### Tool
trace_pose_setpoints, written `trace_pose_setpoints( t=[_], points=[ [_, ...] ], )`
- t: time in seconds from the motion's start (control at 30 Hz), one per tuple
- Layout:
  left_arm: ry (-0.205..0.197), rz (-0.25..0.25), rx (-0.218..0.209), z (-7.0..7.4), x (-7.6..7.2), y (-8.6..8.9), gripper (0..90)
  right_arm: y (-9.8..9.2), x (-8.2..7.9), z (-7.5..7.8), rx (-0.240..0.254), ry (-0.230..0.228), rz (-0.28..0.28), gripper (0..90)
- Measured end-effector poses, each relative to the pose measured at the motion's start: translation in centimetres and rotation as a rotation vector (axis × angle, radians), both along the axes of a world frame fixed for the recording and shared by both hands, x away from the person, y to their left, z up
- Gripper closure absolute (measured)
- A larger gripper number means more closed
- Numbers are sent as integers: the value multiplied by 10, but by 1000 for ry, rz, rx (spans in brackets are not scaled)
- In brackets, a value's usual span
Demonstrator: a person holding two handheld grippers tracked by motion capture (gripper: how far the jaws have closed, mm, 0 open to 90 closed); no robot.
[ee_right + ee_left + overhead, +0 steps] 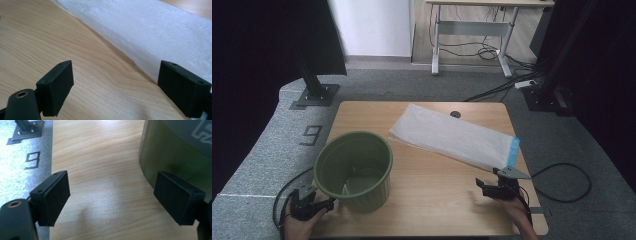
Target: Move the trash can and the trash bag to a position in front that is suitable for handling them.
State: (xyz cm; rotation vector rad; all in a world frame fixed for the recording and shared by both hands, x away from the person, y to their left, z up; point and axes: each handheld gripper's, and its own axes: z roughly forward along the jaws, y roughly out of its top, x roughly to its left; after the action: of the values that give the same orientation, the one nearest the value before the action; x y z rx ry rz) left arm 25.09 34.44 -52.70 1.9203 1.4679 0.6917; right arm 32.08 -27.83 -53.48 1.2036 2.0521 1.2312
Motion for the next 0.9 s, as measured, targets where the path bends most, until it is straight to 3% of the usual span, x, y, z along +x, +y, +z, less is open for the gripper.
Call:
trace_pose_setpoints(
  t=[0.3, 0.4, 0.43, 0.47, 0.5, 0.53, 0.57, 0.6, 0.63, 0.77, 0.9],
  points=[
    [-12, -98, -1, 6, -19, 1, 108, -6, -3, 1, -8, -16, -21, 130],
    [-37, -224, -14, 13, -31, -6, 109, -8, -1, 1, 1, -13, -24, 130],
    [-37, -255, -23, 14, -32, -9, 108, -8, 0, 0, -3, -14, -20, 130],
    [-37, -255, -23, 14, -32, -9, 106, -8, 0, 0, -3, -14, -20, 130],
    [-39, -322, -32, 17, -34, -15, 101, -9, 1, 1, -14, -17, -10, 130],
    [-46, -392, -45, 22, -32, -25, 101, -10, 1, 1, -11, -17, -6, 131],
    [-50, -430, -47, 26, -30, -32, 101, -11, 1, 1, -2, -16, 0, 131],
    [-50, -430, -47, 26, -30, -32, 92, -12, 1, 1, 9, -12, 4, 131],
    [-38, -455, 0, 31, -25, -43, 62, -13, 0, 1, 22, -5, 8, 131],
    [-64, -503, 28, 37, -17, -56, 108, -18, -4, 2, 133, 28, 54, 132],
    [-58, -528, 21, 37, -3, -66, 108, -19, -6, 2, 119, 22, 64, 132]
  ],
)
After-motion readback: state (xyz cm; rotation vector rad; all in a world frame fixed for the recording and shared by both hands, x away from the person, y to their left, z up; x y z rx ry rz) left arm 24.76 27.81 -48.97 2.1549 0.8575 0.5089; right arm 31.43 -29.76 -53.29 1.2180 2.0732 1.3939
